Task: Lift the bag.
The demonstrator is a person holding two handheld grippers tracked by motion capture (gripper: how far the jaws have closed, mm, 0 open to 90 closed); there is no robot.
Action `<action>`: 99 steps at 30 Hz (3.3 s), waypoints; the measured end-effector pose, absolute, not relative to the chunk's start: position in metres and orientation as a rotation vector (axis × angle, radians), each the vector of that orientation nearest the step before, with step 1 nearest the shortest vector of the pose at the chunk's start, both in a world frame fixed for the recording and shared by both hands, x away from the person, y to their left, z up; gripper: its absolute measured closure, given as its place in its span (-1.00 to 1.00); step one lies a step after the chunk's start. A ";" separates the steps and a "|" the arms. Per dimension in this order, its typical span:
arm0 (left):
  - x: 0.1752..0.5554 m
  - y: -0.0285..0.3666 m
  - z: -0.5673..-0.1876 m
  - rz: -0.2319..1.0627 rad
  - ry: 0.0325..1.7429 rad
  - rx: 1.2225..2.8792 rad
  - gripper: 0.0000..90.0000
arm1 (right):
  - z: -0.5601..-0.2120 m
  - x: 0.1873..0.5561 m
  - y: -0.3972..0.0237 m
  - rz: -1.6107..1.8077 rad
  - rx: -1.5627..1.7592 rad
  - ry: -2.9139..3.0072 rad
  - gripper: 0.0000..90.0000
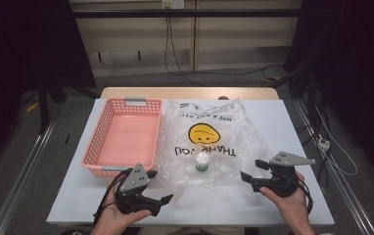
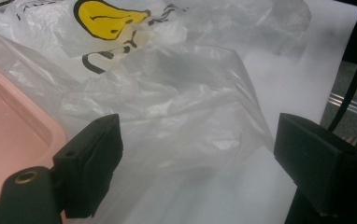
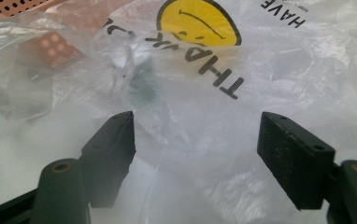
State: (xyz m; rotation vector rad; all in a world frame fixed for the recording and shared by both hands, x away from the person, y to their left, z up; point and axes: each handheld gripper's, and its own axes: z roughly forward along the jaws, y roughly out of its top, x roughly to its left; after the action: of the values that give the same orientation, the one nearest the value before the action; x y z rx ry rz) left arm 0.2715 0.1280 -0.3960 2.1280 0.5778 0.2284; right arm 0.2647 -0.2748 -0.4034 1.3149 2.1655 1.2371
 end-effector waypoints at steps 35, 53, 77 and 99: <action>0.300 0.072 -0.422 0.208 0.477 2.230 -0.62 | -0.441 0.244 -0.265 1.071 1.267 2.400 0.90; 0.295 0.097 -0.427 0.106 0.512 2.220 0.99 | -0.444 0.248 -0.266 1.103 1.298 2.409 1.00; 0.319 0.123 -0.369 0.161 0.528 2.050 1.00 | -0.391 0.275 -0.277 1.397 1.222 2.231 1.00; 0.353 0.132 -0.324 0.226 0.528 1.897 1.00 | -0.345 0.327 -0.274 1.455 1.152 2.112 1.00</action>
State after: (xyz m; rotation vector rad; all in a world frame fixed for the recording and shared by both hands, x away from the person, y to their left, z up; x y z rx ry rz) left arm 0.3528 0.1319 -0.3240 1.8971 0.5283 0.2265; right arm 0.3266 -0.2740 -0.3447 1.1524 2.1117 1.4550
